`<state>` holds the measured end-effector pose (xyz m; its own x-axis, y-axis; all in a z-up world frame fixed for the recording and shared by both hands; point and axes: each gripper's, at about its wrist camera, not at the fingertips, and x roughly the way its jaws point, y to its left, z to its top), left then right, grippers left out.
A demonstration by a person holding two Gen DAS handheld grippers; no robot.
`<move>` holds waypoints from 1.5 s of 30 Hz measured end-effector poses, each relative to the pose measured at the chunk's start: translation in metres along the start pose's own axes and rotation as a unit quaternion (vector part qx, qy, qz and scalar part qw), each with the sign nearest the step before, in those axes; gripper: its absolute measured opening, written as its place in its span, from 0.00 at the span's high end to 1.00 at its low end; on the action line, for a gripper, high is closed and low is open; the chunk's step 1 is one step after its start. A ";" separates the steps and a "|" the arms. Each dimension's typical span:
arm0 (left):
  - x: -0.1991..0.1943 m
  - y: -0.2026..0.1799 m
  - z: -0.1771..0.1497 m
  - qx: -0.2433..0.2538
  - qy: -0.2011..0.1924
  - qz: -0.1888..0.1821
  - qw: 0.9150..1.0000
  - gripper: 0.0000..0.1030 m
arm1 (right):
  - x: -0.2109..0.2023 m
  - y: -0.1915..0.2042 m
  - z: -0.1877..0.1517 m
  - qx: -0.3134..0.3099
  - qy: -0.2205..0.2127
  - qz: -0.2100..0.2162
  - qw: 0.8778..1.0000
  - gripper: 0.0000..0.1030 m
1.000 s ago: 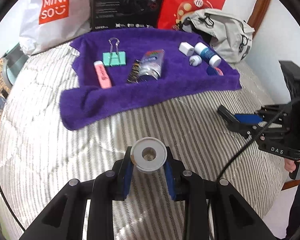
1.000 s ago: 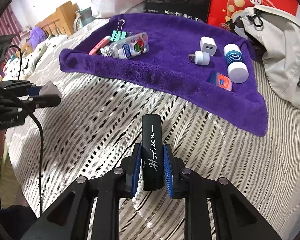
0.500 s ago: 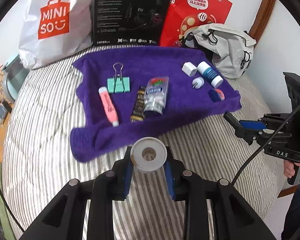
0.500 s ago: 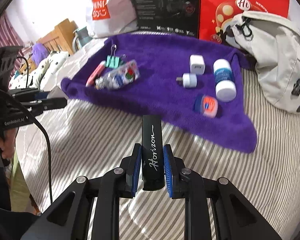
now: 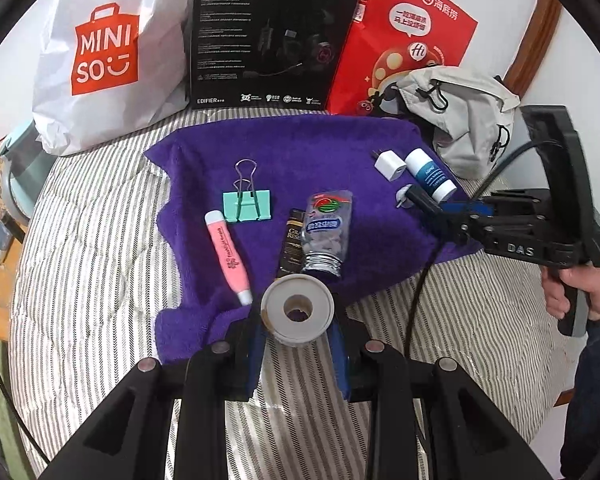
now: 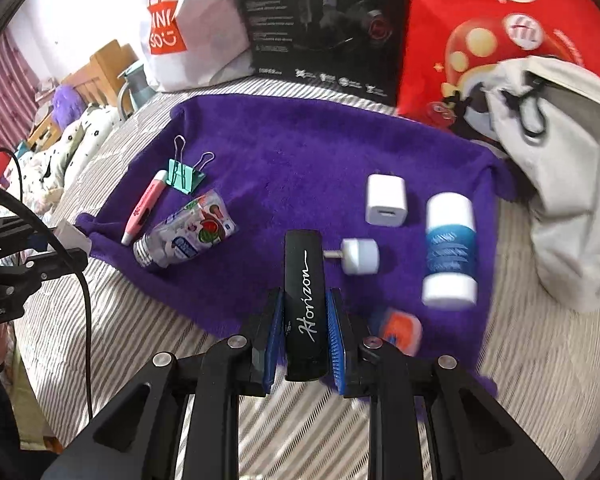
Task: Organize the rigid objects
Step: 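Place the tape roll on the towel with the left tool while the right tool places the Horizon tube there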
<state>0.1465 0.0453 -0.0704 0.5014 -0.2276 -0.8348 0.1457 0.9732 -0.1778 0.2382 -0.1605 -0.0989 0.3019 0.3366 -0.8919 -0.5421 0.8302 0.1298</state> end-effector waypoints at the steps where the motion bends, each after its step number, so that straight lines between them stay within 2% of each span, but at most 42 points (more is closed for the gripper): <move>1: 0.001 0.002 0.001 -0.002 0.000 0.001 1.000 0.73 | 0.003 0.001 0.002 -0.001 0.002 0.000 1.000 0.79; 10: 0.007 0.014 0.005 -0.014 0.001 0.001 1.000 0.73 | 0.037 0.004 0.007 -0.015 0.037 -0.014 0.999 0.79; 15: 0.011 0.017 0.011 -0.015 0.001 0.001 1.000 0.73 | 0.037 0.006 0.007 -0.023 0.036 -0.015 0.999 0.79; 21: 0.020 0.020 0.020 -0.020 0.003 0.003 1.000 0.73 | 0.033 0.010 0.005 -0.046 0.046 -0.027 0.998 0.70; 24: 0.028 0.020 0.025 -0.018 0.005 0.010 1.000 0.73 | 0.020 0.007 0.003 -0.035 0.032 -0.019 0.999 0.70; 26: 0.035 0.019 0.029 -0.017 0.009 0.011 1.000 0.73 | 0.008 0.006 0.000 -0.026 0.018 -0.018 0.999 0.64; 28: 0.042 0.018 0.033 -0.014 0.012 0.012 1.000 0.73 | -0.002 0.005 -0.002 -0.025 0.008 -0.026 0.999 0.63; 31: 0.050 0.017 0.037 -0.010 0.013 0.013 1.000 0.73 | -0.018 0.006 -0.012 -0.026 -0.004 -0.020 0.999 0.62; 37: 0.068 0.017 0.046 -0.002 0.025 0.017 1.000 0.73 | -0.036 0.004 -0.037 -0.010 -0.002 -0.014 1.000 0.61; 45: 0.086 0.020 0.051 0.007 0.032 0.023 0.999 0.73 | -0.035 0.002 -0.074 0.037 0.019 0.020 0.999 0.61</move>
<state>0.2355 0.0433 -0.1189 0.4519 -0.1791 -0.8739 0.1358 0.9820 -0.1311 0.1686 -0.2035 -0.0998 0.2512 0.3545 -0.9007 -0.4939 0.8472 0.1957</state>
